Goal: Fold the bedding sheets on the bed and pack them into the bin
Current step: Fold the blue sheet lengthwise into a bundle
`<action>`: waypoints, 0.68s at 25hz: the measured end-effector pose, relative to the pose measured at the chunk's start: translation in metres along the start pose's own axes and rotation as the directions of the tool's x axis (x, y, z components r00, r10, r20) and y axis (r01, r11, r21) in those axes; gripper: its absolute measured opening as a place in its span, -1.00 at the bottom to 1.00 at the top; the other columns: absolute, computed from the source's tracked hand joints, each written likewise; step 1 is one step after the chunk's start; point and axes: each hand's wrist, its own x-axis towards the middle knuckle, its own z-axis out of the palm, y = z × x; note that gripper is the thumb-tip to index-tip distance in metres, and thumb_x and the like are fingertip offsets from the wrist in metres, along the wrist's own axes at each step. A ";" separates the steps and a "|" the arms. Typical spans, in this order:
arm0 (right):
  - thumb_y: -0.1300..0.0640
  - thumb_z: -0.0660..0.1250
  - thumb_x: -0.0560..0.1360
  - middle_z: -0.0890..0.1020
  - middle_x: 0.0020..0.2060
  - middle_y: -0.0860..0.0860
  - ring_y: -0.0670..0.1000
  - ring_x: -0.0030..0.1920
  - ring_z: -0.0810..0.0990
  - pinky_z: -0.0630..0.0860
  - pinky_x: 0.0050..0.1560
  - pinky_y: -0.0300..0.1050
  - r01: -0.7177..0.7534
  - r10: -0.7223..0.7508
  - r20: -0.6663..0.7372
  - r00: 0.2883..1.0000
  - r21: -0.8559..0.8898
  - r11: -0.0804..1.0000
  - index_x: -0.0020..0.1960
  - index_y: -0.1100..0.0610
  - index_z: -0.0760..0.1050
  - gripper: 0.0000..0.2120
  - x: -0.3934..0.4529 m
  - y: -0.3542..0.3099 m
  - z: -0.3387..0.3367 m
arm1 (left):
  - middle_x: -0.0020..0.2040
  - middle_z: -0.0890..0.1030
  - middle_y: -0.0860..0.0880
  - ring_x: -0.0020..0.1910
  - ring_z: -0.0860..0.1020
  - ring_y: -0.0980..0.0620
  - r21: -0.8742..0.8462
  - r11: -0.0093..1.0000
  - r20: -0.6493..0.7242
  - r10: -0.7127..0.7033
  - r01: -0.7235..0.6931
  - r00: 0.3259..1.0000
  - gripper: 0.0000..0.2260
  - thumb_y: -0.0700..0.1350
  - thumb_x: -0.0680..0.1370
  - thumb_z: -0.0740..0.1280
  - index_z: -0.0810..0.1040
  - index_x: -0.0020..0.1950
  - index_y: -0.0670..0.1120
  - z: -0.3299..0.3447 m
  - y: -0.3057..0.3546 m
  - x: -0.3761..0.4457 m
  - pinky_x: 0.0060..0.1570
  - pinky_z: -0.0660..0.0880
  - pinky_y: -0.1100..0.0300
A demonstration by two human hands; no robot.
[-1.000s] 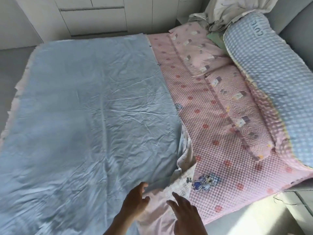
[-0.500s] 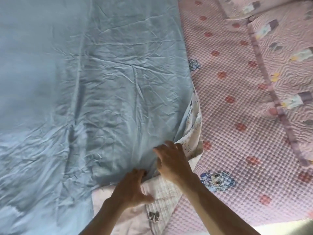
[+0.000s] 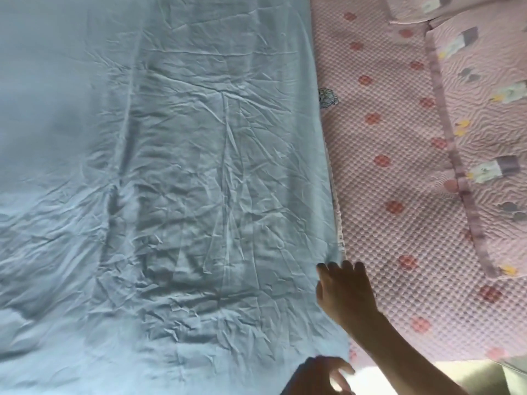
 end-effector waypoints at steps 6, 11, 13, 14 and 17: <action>0.20 0.58 0.02 0.60 0.09 0.15 0.25 -0.12 0.61 0.57 -0.32 0.13 0.060 -0.065 0.026 0.998 0.167 0.984 0.10 0.11 0.57 -0.36 -0.049 -0.052 0.061 | 0.29 0.46 0.05 0.22 0.46 -0.01 0.436 0.897 -0.545 0.192 0.080 0.816 -0.57 -0.14 0.45 0.27 0.46 0.32 0.05 -0.087 -0.064 -0.002 0.15 0.46 0.06; 0.12 0.56 0.16 0.56 -0.11 0.15 0.25 -0.23 0.57 0.51 -0.32 0.09 -0.102 0.086 0.080 0.993 0.231 0.968 0.02 0.18 0.57 -0.54 -0.036 -0.079 0.045 | 0.50 0.20 0.05 0.43 0.24 -0.01 0.484 0.862 -0.421 0.079 0.149 0.904 -0.51 -0.09 0.53 0.24 0.29 0.47 0.12 -0.137 -0.091 -0.039 0.34 0.33 0.06; 0.02 0.40 0.39 0.45 0.25 0.08 0.20 0.08 0.53 0.53 -0.07 0.08 -0.230 0.202 0.134 0.970 0.245 0.942 0.34 0.05 0.40 -0.47 -0.034 -0.072 0.042 | 0.59 -0.02 0.04 0.54 0.05 -0.04 0.531 0.834 -0.358 0.063 0.148 0.931 -0.43 -0.09 0.54 0.24 0.17 0.53 0.17 -0.143 -0.097 -0.044 0.41 0.26 -0.03; -0.02 0.32 0.47 0.33 0.38 0.04 0.16 0.21 0.47 0.51 0.04 0.06 -0.327 0.280 0.201 0.939 0.264 0.907 0.44 -0.03 0.25 -0.42 -0.039 -0.066 0.042 | 0.60 -0.17 0.05 0.57 -0.08 -0.06 0.574 0.809 -0.304 0.067 0.127 0.950 -0.36 -0.09 0.54 0.24 0.07 0.55 0.22 -0.138 -0.097 -0.043 0.43 0.21 -0.10; -0.06 0.32 0.52 0.33 0.38 0.07 0.19 0.23 0.48 0.48 0.11 0.06 -0.595 0.489 0.341 0.803 0.410 0.691 0.48 -0.04 0.17 -0.40 -0.070 -0.054 0.061 | 0.52 -0.47 0.05 0.52 -0.38 -0.18 0.740 0.671 -0.138 0.087 0.044 0.987 -0.22 -0.06 0.53 0.26 -0.18 0.55 0.29 -0.115 -0.104 -0.038 0.46 0.04 -0.25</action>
